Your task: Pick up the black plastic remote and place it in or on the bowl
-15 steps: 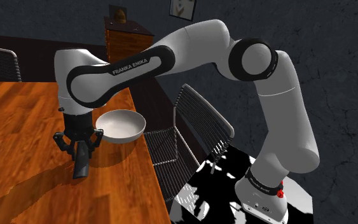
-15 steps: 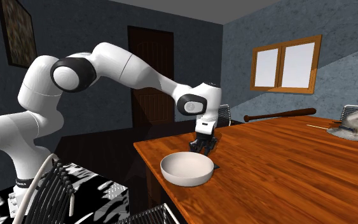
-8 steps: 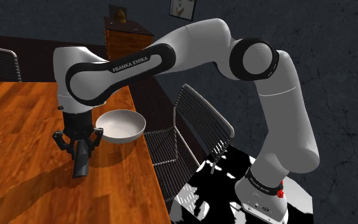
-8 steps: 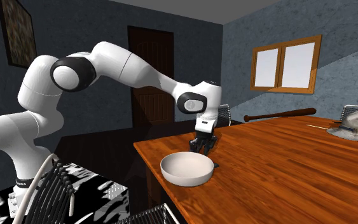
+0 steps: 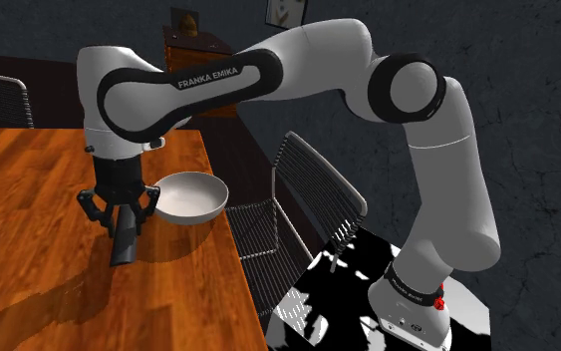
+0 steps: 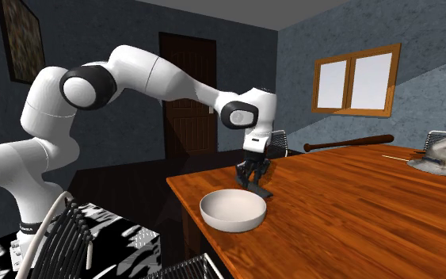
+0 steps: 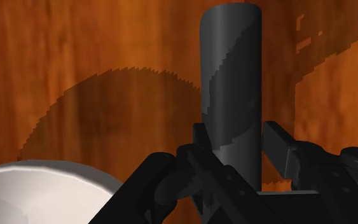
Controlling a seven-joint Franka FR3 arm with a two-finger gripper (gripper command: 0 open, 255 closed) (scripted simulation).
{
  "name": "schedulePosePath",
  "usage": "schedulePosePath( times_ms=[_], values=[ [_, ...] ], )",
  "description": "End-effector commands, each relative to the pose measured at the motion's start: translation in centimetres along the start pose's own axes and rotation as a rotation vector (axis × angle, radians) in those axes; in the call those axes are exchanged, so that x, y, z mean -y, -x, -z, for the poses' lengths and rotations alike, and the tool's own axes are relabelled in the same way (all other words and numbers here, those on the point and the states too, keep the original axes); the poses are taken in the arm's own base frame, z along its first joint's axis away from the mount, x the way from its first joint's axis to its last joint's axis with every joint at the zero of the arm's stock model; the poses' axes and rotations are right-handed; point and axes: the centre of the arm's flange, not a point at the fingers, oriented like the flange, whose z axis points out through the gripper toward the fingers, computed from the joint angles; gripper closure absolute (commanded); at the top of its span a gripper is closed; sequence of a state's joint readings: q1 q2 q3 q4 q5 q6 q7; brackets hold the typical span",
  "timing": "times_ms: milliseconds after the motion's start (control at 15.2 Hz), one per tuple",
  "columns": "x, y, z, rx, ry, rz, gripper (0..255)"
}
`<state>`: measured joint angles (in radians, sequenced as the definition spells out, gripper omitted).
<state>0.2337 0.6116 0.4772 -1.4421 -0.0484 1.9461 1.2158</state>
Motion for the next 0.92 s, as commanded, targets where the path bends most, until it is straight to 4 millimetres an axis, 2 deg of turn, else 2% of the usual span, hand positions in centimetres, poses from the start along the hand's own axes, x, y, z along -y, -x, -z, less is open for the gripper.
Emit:
schedulePosePath(
  times_ms=[0,858],
  values=[
    [0.0,0.2,1.2,0.0,0.0,0.0,255],
    [0.2,1.7,7.9,0.0,0.0,0.0,255]
  ],
)
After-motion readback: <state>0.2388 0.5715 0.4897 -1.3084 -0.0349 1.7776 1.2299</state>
